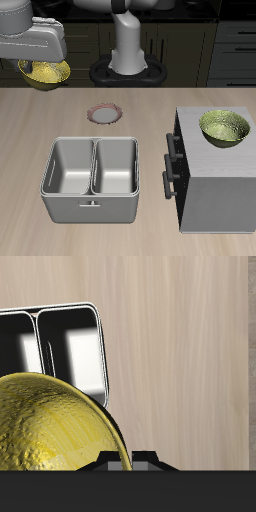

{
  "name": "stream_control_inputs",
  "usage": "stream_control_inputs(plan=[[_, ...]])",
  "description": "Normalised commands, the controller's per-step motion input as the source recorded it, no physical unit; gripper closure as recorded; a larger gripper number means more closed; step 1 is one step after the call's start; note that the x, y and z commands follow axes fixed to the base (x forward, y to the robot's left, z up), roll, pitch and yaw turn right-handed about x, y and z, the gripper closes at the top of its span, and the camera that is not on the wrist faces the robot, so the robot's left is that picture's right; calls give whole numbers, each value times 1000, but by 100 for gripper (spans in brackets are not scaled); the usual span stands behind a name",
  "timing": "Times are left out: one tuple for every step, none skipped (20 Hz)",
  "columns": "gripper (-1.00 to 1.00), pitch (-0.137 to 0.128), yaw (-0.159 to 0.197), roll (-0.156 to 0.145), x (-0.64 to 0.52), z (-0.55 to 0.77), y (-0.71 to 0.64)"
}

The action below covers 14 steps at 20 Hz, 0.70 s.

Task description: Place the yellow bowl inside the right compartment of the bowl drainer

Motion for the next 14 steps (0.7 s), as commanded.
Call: stream_control_inputs(plan=[[100,13,-22,50,663,-27,573],[100,-2,-23,27,13,1,126],[100,12,-31,41,203,-56,259],[100,35,-22,23,402,-209,348],[100,32,20,17,158,-152,168],[100,36,-21,-4,111,-167,106],[100,6,6,-6,-45,-40,74],[100,21,42,30,264,-174,291],[100,5,-27,9,-60,-22,69],[100,35,14,26,215,-150,301],[100,20,-20,5,93,-82,199],[100,19,4,19,3,-56,190],[100,-2,54,56,90,-78,329],[100,29,-15,13,107,-96,211]])
